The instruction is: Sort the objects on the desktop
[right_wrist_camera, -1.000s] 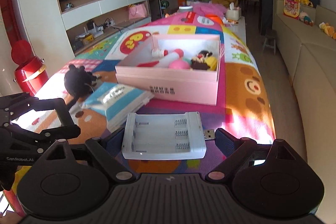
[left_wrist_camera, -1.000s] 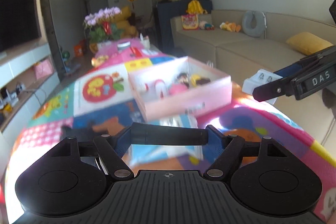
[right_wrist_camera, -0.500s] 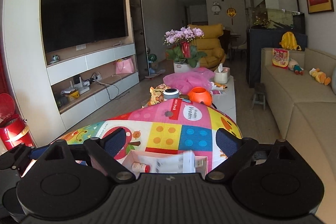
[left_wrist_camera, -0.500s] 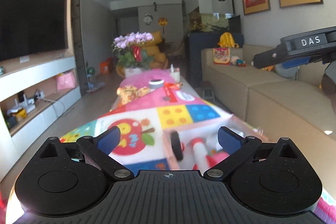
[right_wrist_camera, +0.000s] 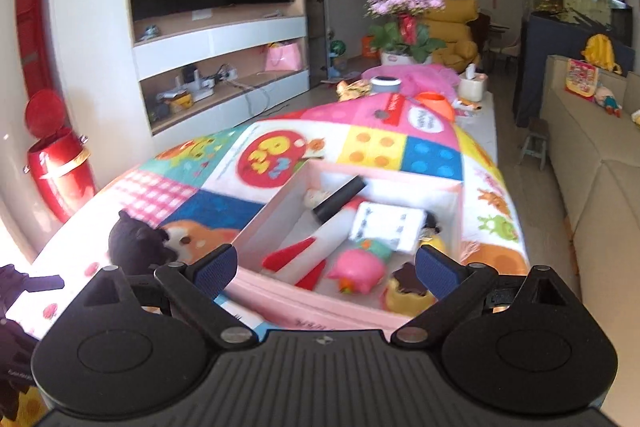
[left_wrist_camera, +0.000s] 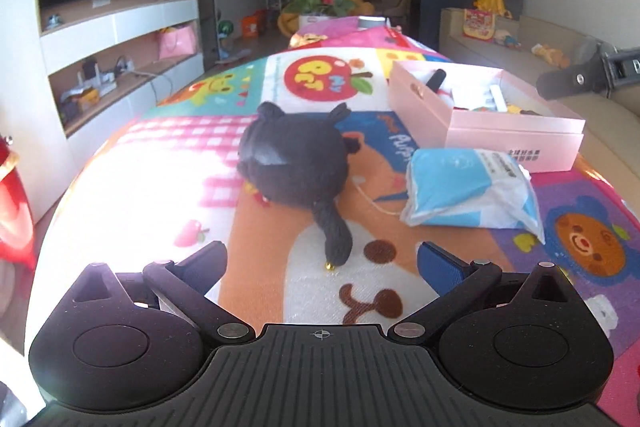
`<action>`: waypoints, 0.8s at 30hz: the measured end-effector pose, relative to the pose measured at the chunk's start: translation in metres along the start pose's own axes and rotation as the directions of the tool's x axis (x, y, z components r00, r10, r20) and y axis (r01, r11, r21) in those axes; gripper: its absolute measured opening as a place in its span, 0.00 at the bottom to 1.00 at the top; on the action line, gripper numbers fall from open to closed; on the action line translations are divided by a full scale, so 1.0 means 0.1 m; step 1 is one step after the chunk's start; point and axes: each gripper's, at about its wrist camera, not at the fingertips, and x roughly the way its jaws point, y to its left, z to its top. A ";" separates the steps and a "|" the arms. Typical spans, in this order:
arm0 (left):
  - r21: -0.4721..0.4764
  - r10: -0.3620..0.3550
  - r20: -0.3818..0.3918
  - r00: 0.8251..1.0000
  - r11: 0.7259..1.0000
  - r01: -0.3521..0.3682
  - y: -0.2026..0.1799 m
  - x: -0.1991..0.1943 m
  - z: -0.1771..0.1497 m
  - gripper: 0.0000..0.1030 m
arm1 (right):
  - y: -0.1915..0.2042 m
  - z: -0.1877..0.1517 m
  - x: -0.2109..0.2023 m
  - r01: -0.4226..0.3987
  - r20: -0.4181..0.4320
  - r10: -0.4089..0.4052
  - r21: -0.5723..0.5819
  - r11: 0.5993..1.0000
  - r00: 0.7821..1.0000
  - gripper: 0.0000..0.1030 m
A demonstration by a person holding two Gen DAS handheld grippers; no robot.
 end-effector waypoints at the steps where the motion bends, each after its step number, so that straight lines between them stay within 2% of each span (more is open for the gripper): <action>1: -0.009 0.008 0.000 1.000 1.000 -0.008 0.02 0.00 -0.03 1.00 | 0.15 -0.09 0.03 -0.022 -0.014 0.022 -0.049 0.999 1.000 0.92; 3: -0.027 0.020 -0.002 1.000 0.999 -0.020 0.05 0.02 -0.06 1.00 | 0.44 -0.26 0.07 -0.048 -0.028 0.044 -0.165 0.985 0.999 0.92; 6: -0.051 0.015 -0.009 1.000 0.999 -0.015 0.10 0.05 -0.08 1.00 | 0.85 -0.48 0.09 -0.057 -0.026 0.051 -0.338 0.939 0.998 0.92; 9: -0.062 0.014 0.001 1.000 0.998 -0.014 0.09 0.05 -0.07 1.00 | 1.08 -0.60 0.17 -0.051 -0.023 0.045 -0.421 0.905 0.999 0.92; 12: -0.064 0.015 0.008 1.000 0.998 -0.014 0.08 0.05 -0.07 1.00 | 1.15 -0.62 0.35 -0.035 -0.034 0.023 -0.432 0.901 0.999 0.92; 14: -0.063 0.014 0.010 1.000 0.998 -0.013 0.07 0.04 -0.07 1.00 | 1.13 -0.62 0.48 -0.043 -0.055 0.023 -0.405 0.913 0.998 0.91; 17: -0.066 0.011 0.011 1.000 0.998 -0.010 0.08 0.03 -0.07 1.00 | 1.03 -0.59 0.61 -0.091 -0.109 0.060 -0.316 0.944 0.992 0.83; 20: -0.071 0.009 0.002 1.000 0.997 -0.009 0.08 0.05 -0.07 1.00 | 0.98 -0.60 0.52 -0.098 -0.111 0.069 -0.285 0.953 0.991 0.67; 21: -0.072 0.010 0.000 1.000 0.997 -0.010 0.08 0.05 -0.07 1.00 | 0.97 -0.62 0.46 -0.110 -0.116 0.079 -0.283 0.953 0.990 0.57; 24: -0.071 0.011 -0.001 1.000 0.997 -0.011 0.08 0.05 -0.07 1.00 | 0.90 -0.73 0.22 -0.141 -0.137 0.106 -0.281 0.949 0.985 0.48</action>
